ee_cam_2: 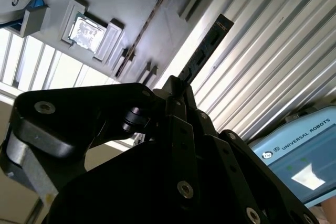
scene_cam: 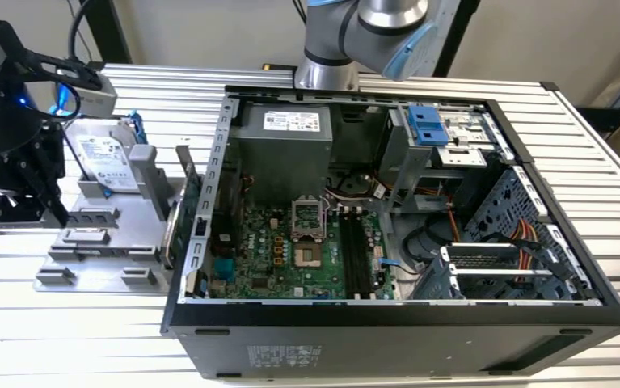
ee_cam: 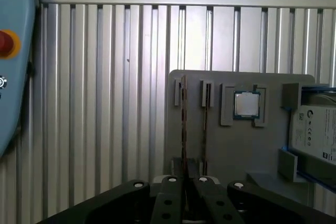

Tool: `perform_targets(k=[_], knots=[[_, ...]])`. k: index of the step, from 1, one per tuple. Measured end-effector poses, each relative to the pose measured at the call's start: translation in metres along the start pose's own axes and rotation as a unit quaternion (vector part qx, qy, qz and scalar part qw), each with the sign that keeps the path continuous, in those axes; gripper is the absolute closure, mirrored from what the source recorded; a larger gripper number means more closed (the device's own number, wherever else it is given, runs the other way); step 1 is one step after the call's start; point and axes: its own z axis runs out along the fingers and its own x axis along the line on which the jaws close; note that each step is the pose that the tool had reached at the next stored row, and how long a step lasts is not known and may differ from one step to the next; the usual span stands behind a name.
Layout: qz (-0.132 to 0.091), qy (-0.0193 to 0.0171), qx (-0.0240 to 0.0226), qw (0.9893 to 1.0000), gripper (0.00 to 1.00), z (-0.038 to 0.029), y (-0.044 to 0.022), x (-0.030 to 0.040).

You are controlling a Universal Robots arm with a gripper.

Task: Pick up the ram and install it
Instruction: 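Pick up the ram and move it above insertion slot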

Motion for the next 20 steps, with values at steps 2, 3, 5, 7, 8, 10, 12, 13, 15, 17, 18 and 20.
perform_targets(k=[2, 3, 5, 7, 8, 10, 12, 13, 15, 17, 18, 20], knots=[[0.000, 0.0000, 0.0000, 1.0000, 1.00, -0.0015, 0.0001, 0.0000], [0.000, 0.0000, 0.0000, 1.0000, 1.00, -0.0023, 0.0001, 0.0000], [0.000, 0.0000, 0.0000, 1.0000, 1.00, -0.0034, 0.0001, 0.0001], [0.000, 0.0000, -0.0001, 1.0000, 1.00, -0.0045, 0.0001, 0.0001], [0.000, 0.0000, 0.0000, 1.0000, 1.00, -0.0048, 0.0002, 0.0001], [0.000, 0.0000, 0.0000, 1.0000, 1.00, -0.0057, 0.0002, 0.0001], [0.000, 0.0000, 0.0000, 1.0000, 1.00, -0.0064, 0.0002, 0.0001], [0.000, -0.0001, 0.0001, 1.0000, 1.00, -0.0067, 0.0002, 0.0001], [0.000, -0.0001, 0.0001, 1.0000, 1.00, -0.0072, 0.0002, 0.0001], [0.000, -0.0001, 0.0001, 1.0000, 1.00, -0.0078, 0.0003, 0.0001], [0.000, 0.0000, 0.0000, 1.0000, 1.00, -0.0083, 0.0003, 0.0001], [0.000, 0.0000, 0.0000, 1.0000, 1.00, -0.0088, 0.0003, 0.0001]])
